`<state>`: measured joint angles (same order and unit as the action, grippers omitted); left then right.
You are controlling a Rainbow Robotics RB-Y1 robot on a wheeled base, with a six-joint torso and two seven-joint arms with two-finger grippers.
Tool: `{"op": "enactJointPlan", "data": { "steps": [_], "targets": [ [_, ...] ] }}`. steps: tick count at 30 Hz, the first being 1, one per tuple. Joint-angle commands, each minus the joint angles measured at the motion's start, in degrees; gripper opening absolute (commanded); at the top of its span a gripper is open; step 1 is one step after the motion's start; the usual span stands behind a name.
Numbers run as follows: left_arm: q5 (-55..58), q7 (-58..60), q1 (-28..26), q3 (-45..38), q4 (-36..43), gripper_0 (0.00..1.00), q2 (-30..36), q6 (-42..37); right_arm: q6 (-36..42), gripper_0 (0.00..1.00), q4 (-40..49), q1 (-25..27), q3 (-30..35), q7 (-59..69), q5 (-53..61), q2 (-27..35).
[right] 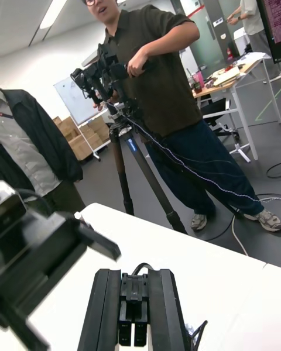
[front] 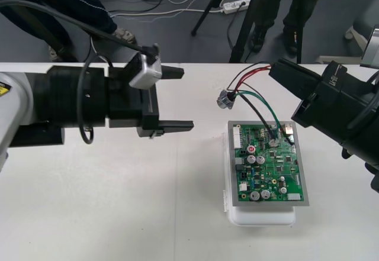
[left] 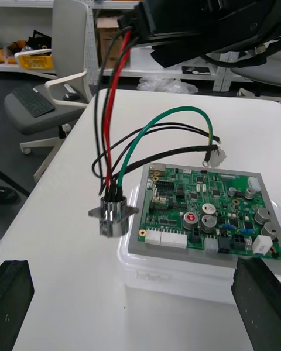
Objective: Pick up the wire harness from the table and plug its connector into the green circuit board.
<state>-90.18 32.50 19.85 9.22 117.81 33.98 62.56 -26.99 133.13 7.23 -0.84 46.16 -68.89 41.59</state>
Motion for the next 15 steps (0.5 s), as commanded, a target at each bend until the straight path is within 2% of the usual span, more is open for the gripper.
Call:
{"op": "enactJointPlan", "data": {
  "steps": [1,8,15],
  "targets": [
    [4.4,3.27,-0.52,-5.52,0.49,1.0,2.67,7.93,-2.19,0.0,1.25,-1.17,3.21,-1.43,2.36,4.82],
    [12.22,3.71,-1.92,-7.46,0.49,1.0,6.54,10.04,-6.85,0.0,1.25,-1.17,6.02,-2.66,3.68,7.72],
    [20.13,4.41,-2.71,-7.11,-0.21,1.0,12.43,10.04,-7.73,0.0,1.16,-0.73,6.02,-7.49,8.69,12.12]
  ]
}}
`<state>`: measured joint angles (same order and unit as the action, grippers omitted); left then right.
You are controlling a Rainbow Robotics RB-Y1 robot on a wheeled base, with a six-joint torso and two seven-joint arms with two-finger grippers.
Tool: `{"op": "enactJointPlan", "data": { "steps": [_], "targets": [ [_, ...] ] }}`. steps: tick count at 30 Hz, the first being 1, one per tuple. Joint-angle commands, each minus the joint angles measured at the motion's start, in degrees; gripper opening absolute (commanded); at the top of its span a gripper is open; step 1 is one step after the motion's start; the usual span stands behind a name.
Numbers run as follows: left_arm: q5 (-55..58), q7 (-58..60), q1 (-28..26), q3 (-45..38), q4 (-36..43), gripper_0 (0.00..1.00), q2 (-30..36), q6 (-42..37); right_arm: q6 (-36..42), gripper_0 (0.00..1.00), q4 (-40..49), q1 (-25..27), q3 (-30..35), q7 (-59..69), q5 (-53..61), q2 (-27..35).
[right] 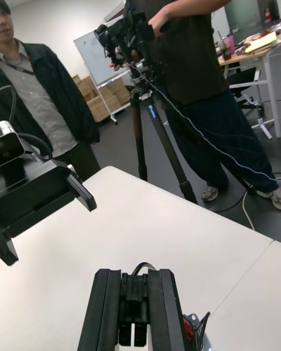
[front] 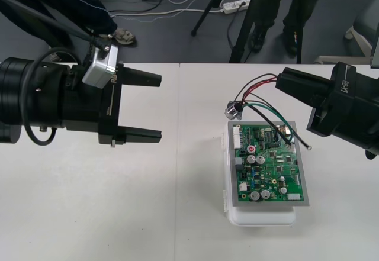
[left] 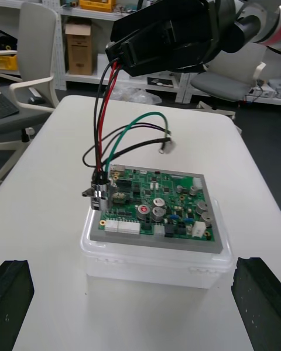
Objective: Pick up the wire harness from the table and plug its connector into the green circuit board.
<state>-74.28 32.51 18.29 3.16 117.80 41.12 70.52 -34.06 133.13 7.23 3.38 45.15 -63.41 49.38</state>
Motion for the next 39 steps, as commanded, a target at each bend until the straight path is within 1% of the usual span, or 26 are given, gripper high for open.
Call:
{"op": "enactJointPlan", "data": {
  "steps": [1,4,10,15,20,27,32,34,39],
  "targets": [
    [5.81,4.31,-1.15,-0.7,-0.9,1.0,5.55,2.16,-0.75,0.0,0.72,-0.38,1.8,-8.15,4.79,4.94],
    [9.68,4.14,-0.8,0.18,-3.1,1.0,5.55,2.87,-2.77,0.0,-0.59,-0.11,1.8,-11.84,8.92,6.34],
    [13.37,4.05,2.89,0.79,-8.46,1.0,3.88,6.21,-10.33,0.0,-5.34,-0.2,2.59,-20.54,17.8,8.28],
    [14.16,3.78,6.67,1.93,-11.98,1.0,-0.25,9.72,-16.3,0.0,-8.42,-0.38,3.12,-25.28,21.58,8.98],
    [16.45,3.7,9.13,3.17,-14.97,1.0,-4.03,11.74,-19.82,0.0,-10.44,-0.64,3.12,-29.24,23.95,10.21],
    [16.98,3.61,9.83,4.04,-15.49,1.0,-8.6,11.74,-21.84,0.0,-11.41,-1.87,2.59,-34.51,25.53,10.47],
    [15.48,3.35,10.8,5.27,-15.58,1.0,-11.94,10.78,-21.84,0.0,-11.41,-3.8,0.66,-35.48,26.5,7.49],
    [14.52,2.99,11.24,6.07,-15.58,1.0,-13.7,9.81,-21.84,0.0,-11.49,-4.86,0.39,-35.57,25.44,5.03],
    [10.74,2.29,12.03,6.24,-15.58,1.0,-17.65,9.2,-21.84,0.0,-11.49,-5.65,0.13,-35.74,23.16,1.86]
  ]
}}
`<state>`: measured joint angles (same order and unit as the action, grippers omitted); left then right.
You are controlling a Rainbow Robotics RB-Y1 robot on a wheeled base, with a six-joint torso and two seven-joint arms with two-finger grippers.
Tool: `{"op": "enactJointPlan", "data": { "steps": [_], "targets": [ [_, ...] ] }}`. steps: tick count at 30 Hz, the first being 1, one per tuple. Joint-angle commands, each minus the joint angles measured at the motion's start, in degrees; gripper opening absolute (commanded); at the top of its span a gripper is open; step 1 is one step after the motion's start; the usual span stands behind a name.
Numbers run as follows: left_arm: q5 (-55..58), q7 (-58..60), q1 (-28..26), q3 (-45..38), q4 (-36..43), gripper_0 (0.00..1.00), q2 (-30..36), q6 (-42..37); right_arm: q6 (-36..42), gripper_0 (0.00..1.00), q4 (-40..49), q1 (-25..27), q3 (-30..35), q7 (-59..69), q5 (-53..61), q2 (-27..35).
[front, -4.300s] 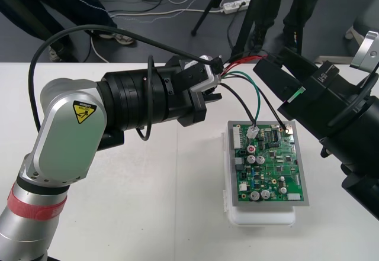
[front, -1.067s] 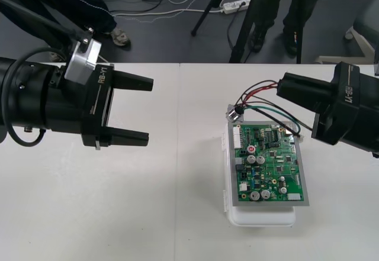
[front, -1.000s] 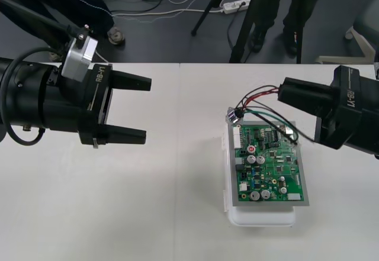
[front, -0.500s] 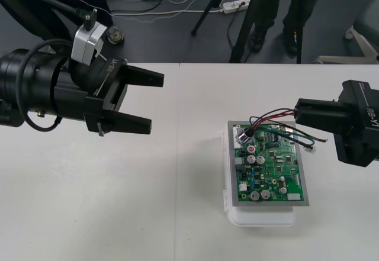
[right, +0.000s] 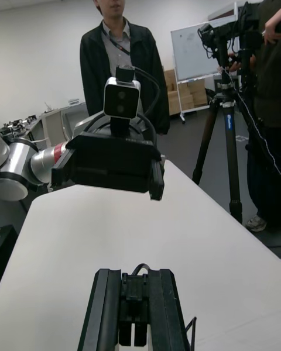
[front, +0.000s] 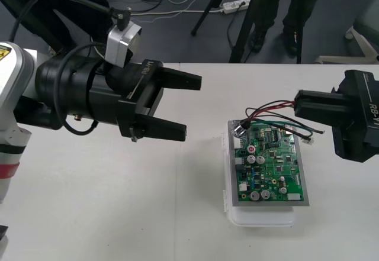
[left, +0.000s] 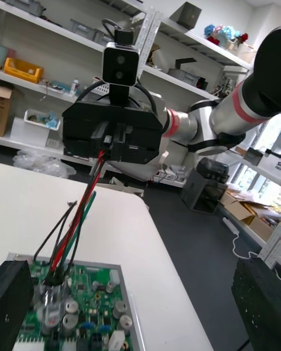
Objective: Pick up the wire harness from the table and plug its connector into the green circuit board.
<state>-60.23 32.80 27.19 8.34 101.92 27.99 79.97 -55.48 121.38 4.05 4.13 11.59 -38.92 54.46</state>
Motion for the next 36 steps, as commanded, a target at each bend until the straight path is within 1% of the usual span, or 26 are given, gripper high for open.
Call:
{"op": "enactJointPlan", "data": {
  "steps": [1,8,15,21,32,36],
  "targets": [
    [-4.2,1.83,3.22,1.06,0.3,1.0,-5.41,-0.34,-0.41,0.0,0.26,-2.56,-0.87,-2.28,-1.24,-3.57],
    [-7.01,0.69,4.01,1.06,0.3,1.0,-9.62,-0.52,-0.68,0.0,0.26,-3.53,-3.69,-3.33,-0.19,-4.18],
    [-7.71,-0.8,5.5,1.33,0.3,1.0,-10.68,-0.52,-1.56,0.0,0.26,-4.84,-6.41,-4.82,0.96,-4.8],
    [-7.63,-2.04,5.68,2.82,0.3,1.0,-11.03,-0.52,-2.52,0.0,0.26,-5.9,-6.85,-6.14,0.87,-7.87],
    [-7.8,-3.09,5.68,5.11,0.3,1.0,-11.91,-2.1,-2.61,0.0,0.17,-6.34,-8.26,-8.69,-0.27,-10.25],
    [-7.89,-3.27,6.65,5.2,0.3,1.0,-12.26,-2.19,-2.61,0.0,0.08,-6.43,-8.78,-9.22,-0.98,-11.21]
  ]
}}
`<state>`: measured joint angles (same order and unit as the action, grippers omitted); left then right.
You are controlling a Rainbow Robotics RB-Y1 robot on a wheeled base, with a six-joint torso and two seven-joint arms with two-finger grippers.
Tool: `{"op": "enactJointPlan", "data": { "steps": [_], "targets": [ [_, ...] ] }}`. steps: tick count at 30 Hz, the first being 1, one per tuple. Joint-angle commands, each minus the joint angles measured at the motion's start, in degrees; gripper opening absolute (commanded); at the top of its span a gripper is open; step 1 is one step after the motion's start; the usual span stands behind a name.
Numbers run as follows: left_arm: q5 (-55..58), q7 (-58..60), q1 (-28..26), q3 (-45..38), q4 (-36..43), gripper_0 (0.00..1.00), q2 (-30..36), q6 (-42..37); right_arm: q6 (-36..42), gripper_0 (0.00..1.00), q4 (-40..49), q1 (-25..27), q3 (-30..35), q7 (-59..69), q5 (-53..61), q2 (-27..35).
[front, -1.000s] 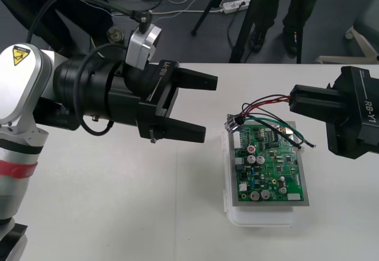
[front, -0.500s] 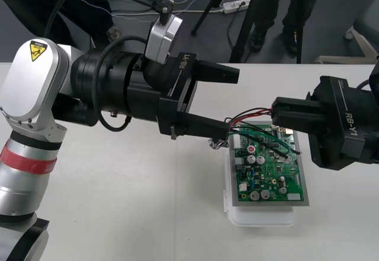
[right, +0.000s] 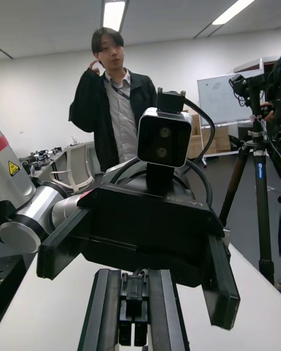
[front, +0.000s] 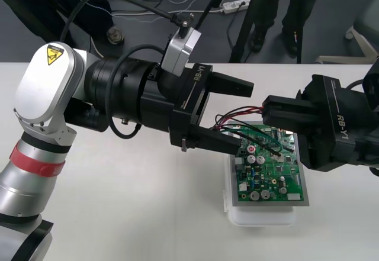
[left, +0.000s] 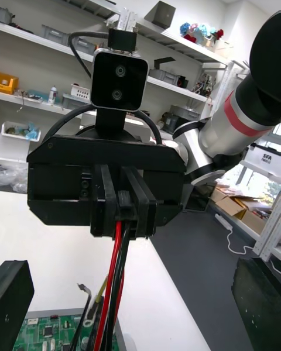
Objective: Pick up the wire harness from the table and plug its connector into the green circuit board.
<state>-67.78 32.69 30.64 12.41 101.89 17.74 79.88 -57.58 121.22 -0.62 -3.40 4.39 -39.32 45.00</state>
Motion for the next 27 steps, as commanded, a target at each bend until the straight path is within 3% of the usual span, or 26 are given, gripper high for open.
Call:
{"op": "enactJointPlan", "data": {
  "steps": [1,27],
  "targets": [
    [-0.24,-3.15,3.37,1.13,0.33,1.0,-2.01,-2.19,-0.52,0.0,0.25,-1.76,-1.61,-2.11,-0.58,-1.93],
    [3.97,-5.44,3.2,3.94,0.51,1.0,2.82,-4.65,-0.43,0.0,-1.33,-1.93,-2.14,-3.43,-0.67,-3.16]
  ]
}}
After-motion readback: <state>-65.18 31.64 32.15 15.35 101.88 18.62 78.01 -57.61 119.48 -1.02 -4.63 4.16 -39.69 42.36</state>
